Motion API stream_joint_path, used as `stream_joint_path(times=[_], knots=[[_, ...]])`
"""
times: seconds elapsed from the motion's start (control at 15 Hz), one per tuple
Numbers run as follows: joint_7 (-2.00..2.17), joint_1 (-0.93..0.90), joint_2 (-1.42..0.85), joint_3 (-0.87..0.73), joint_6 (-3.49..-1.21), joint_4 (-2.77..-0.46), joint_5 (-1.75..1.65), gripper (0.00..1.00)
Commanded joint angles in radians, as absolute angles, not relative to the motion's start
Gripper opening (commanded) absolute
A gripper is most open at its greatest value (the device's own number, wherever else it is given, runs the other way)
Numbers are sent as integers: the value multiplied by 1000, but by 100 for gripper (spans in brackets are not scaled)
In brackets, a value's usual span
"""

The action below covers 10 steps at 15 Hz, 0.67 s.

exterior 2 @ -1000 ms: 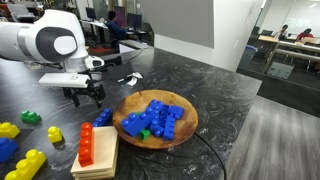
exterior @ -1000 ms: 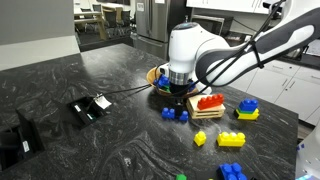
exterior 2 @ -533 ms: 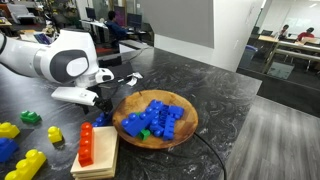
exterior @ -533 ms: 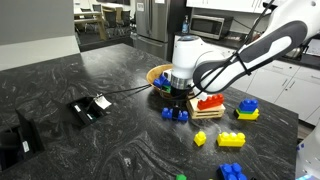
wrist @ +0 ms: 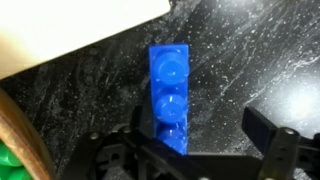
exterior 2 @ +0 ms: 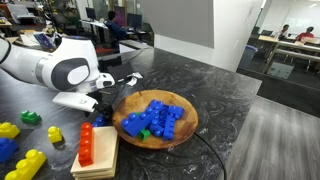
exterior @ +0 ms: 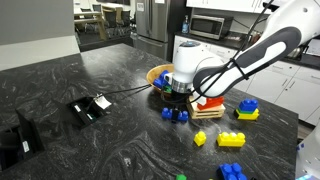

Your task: Put the blue building block closest to the wooden bowl into it

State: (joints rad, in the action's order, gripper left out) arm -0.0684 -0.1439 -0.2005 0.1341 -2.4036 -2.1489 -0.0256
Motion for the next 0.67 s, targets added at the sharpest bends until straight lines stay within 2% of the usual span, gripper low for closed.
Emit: stream_joint_path(times=[0.0, 0.27, 0.33, 0.4, 0.6], knots=[[-62, -140, -201, 135, -2426, -2161, -20, 100], [-75, -137, -202, 139, -2423, -2163, -7, 100], [-74, -137, -202, 139, -2423, -2164, -8, 75], [-73, -137, -202, 138, -2423, -2165, -9, 74], [-72, -137, -201, 137, -2426, -2169, -10, 52]])
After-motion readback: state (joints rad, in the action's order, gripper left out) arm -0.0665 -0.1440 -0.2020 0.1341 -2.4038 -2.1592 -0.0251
